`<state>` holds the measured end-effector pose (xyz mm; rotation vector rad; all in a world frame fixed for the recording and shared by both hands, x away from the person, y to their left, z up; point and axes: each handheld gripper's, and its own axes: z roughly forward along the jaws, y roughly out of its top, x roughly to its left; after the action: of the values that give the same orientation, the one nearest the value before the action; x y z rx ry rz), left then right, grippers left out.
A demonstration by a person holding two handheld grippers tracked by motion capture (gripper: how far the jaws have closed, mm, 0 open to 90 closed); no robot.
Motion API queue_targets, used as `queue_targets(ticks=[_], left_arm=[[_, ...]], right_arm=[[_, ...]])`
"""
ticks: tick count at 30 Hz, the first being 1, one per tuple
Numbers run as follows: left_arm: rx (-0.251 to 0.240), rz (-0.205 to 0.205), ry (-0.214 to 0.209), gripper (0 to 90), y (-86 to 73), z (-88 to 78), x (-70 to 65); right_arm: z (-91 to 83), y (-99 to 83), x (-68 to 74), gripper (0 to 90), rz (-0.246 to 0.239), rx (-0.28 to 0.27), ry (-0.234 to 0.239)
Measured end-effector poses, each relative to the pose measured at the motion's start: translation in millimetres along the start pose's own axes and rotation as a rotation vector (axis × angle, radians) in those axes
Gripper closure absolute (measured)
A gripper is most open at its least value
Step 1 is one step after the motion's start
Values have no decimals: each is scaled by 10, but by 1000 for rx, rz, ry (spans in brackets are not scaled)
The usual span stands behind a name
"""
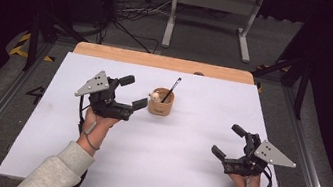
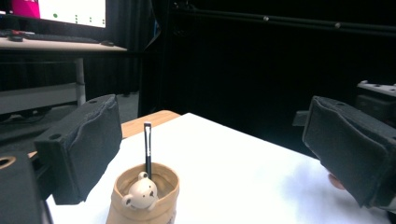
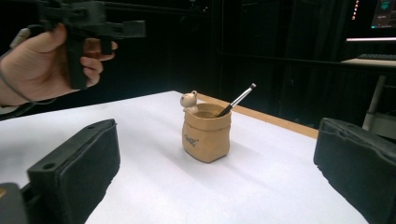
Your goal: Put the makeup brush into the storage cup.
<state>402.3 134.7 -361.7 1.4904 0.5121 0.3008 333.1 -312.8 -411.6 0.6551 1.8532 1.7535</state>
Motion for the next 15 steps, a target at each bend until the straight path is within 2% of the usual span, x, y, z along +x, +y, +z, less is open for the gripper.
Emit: queue_targets(ticks=[3, 7, 10, 15], left_arm=[[7, 3, -6, 43, 9, -79, -10], [17, 10, -20, 23, 14, -201, -24], [35, 34, -17, 19, 13, -287, -36], [55, 46, -11, 11, 3, -389, -46]], right_arm=[[2, 16, -11, 1, -12, 6, 10], [23, 31, -27, 1, 0, 24, 19], [37, 30, -43, 1, 4, 37, 19], [52, 33, -56, 1, 7, 58, 17]])
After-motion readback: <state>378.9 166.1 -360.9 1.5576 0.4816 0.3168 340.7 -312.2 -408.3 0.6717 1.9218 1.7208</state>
